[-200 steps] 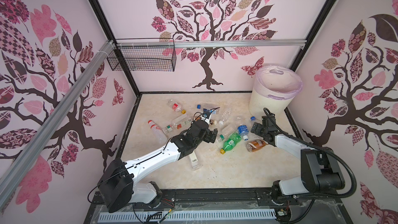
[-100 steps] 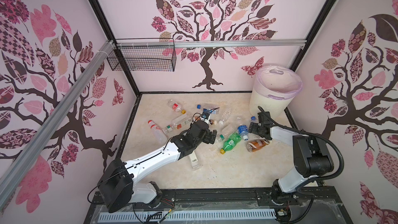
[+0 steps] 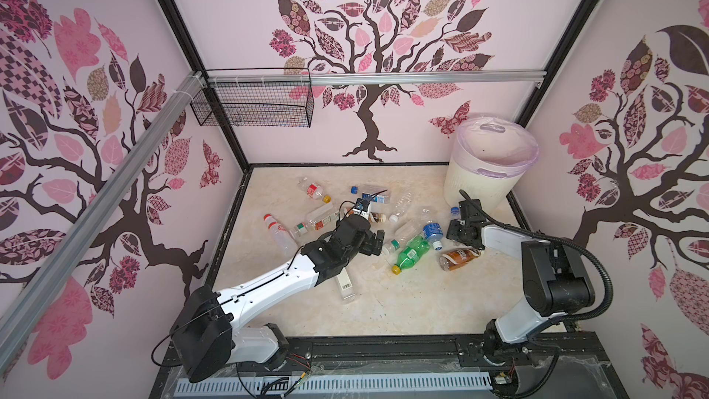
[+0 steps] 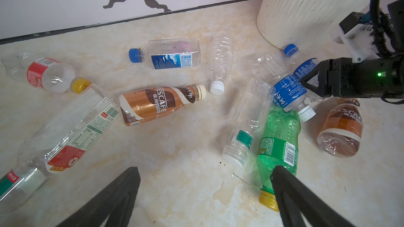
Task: Throw the plastic bottles in the bin
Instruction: Pick up the plastic bottle from the middle-right of the table.
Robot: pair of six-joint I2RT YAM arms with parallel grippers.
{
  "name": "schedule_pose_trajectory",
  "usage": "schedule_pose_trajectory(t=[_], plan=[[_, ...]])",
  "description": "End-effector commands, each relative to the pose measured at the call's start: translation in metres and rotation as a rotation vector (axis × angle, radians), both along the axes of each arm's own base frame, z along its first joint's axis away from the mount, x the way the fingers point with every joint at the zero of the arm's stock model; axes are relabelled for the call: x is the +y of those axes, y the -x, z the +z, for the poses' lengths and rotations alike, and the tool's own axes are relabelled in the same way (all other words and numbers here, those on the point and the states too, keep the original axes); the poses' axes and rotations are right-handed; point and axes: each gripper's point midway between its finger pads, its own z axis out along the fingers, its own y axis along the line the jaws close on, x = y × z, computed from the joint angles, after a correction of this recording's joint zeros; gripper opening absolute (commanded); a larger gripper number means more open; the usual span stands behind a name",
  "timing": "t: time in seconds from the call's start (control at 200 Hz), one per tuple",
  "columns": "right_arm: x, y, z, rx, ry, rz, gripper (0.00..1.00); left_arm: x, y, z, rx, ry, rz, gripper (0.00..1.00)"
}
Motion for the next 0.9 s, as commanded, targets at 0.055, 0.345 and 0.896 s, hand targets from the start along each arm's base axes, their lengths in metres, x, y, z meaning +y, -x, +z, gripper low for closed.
schedule_pose_trajectory(t=[0.055,0.345,0.896], plan=[[0.004,-0.004,0.022,-0.055,-0.008,0.013,0.55,0.004,-0.002,0.029,-0.05,0.047,0.025,0.98],[0.029,-0.013,0.076,-0.151,-0.015,0.079,0.55,0.013,-0.003,0.046,-0.092,0.031,0.049,0.98],[0.087,-0.013,0.355,-0.743,-0.126,0.261,0.53,0.018,-0.016,0.114,-0.223,0.014,0.084,0.98]])
